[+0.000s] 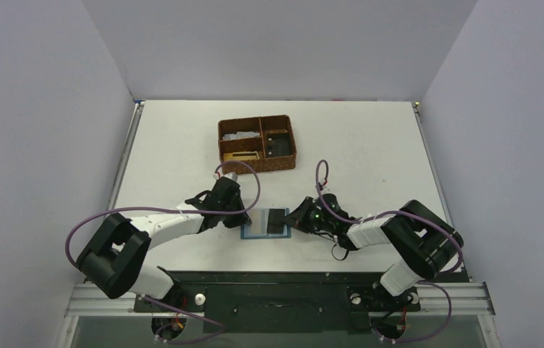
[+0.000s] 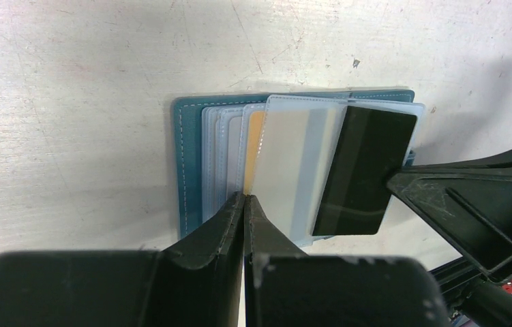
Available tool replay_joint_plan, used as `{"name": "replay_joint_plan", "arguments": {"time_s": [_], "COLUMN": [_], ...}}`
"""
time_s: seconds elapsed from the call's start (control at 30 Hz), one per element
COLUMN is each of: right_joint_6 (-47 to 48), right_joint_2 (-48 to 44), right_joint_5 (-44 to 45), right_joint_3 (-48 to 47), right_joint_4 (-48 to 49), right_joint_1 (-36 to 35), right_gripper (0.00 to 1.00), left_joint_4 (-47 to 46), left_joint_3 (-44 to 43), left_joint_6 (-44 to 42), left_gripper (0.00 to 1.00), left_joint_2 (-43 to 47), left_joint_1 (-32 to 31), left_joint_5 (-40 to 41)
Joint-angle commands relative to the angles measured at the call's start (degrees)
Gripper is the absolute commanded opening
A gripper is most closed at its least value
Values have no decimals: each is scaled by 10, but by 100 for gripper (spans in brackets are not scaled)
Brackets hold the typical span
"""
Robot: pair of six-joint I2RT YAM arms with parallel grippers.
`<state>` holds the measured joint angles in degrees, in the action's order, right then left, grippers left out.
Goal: Take the credit cards out of the card holder
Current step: Remove the credit card from the card holder.
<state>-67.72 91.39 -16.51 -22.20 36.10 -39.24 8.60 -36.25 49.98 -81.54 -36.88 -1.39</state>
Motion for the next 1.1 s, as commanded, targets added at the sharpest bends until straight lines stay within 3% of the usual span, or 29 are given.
{"name": "replay_joint_plan", "arguments": {"time_s": [0.0,0.53,0.7,0.83,1.07], "right_joint_6": [29,49,51,48,26], "right_joint_2": [-44,-127,-158,-187,-230], "right_joint_5": [25,20,15,11,-14], "right_joint_3": [12,-14,-38,-56,-80], "right_joint_4": [-29,-111,-141,-163,-169], "right_joint_1": [13,16,14,9,2], "right_gripper": [0,0,0,0,0], "left_joint_4": [66,103,131,132,41], "left_joint_3": [24,-28,-76,-93,-71], "left_joint_6": [-15,-35,-50,-50,-21], "left_gripper": [0,1,30,35,41], "left_joint_2": [-5,31,72,94,143], "left_joint_1": [8,7,7,13,52], "left_joint_5": [36,28,15,-31,-150]}}
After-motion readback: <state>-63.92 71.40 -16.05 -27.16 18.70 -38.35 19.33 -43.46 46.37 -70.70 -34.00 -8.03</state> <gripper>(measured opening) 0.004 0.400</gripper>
